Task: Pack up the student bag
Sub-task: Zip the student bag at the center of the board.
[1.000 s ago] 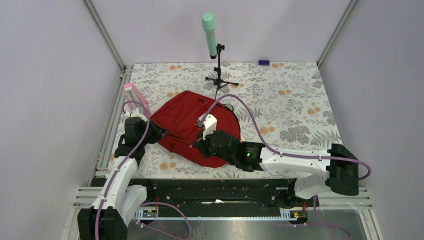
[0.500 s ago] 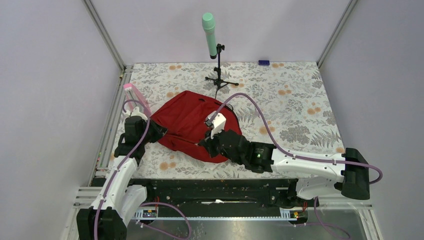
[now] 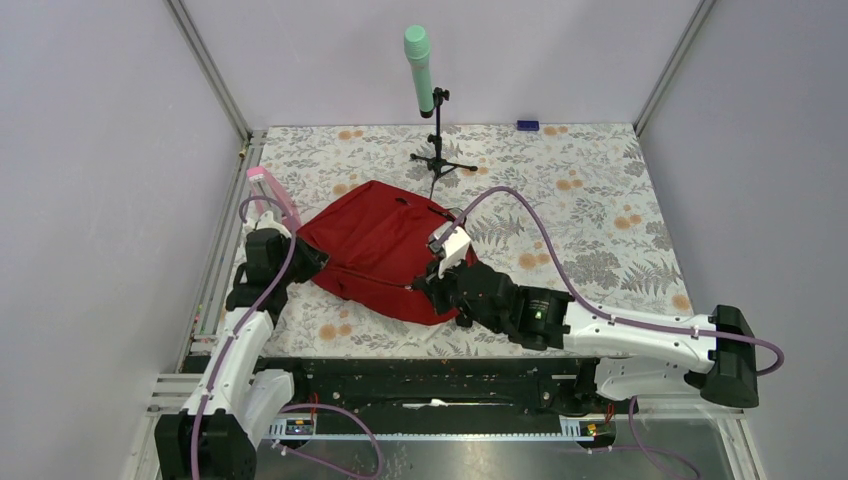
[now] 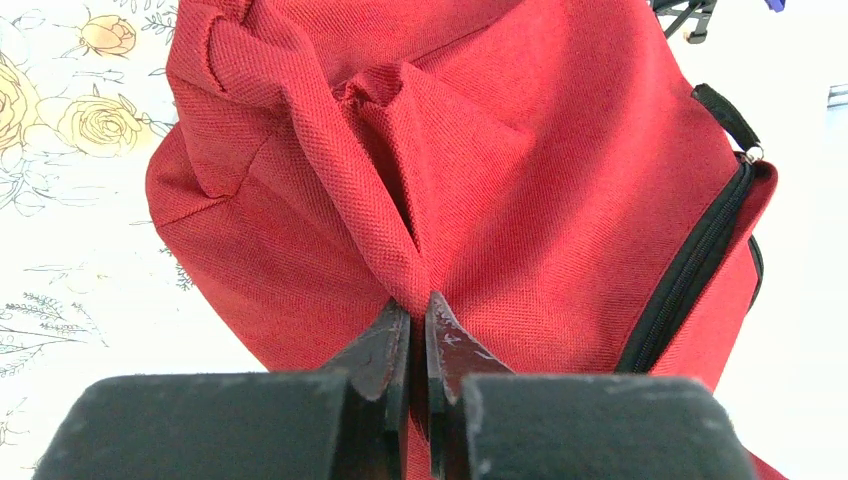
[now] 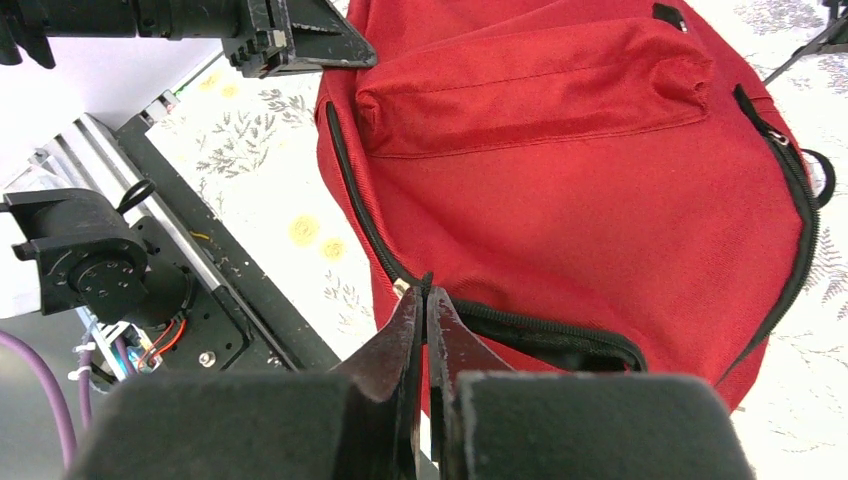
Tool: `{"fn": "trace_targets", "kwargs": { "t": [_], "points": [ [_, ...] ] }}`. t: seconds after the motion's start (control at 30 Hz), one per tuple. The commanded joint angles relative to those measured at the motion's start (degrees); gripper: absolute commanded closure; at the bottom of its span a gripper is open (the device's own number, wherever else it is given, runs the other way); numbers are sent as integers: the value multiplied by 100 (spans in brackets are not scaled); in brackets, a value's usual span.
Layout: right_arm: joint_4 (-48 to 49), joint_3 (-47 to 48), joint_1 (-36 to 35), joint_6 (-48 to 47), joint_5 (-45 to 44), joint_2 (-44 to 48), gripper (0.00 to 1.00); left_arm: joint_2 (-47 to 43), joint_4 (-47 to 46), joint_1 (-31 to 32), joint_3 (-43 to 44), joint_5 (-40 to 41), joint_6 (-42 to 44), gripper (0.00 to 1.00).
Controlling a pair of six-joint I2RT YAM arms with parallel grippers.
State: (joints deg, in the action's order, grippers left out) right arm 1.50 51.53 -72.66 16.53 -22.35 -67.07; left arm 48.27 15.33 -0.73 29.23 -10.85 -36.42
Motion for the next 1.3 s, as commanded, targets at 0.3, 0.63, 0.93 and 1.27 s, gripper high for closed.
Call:
{"fn": "trace_targets", "kwargs": {
  "t": [0.3, 0.63, 0.93, 1.27],
  "points": [
    [181, -551, -20, 109, -1037, 727, 100, -6, -195, -302, 540, 357, 283, 100],
    [175, -988, 210, 7, -1485, 1297, 100, 205, 3, -627, 941, 288, 498, 100],
    [257, -1388, 968, 469, -688, 1420, 100, 139, 554, -630, 1487, 562, 1102, 85],
    [689, -1148, 978, 412, 383, 1251, 100, -534, 691, -299, 2037, -83, 2497, 21]
  ]
}}
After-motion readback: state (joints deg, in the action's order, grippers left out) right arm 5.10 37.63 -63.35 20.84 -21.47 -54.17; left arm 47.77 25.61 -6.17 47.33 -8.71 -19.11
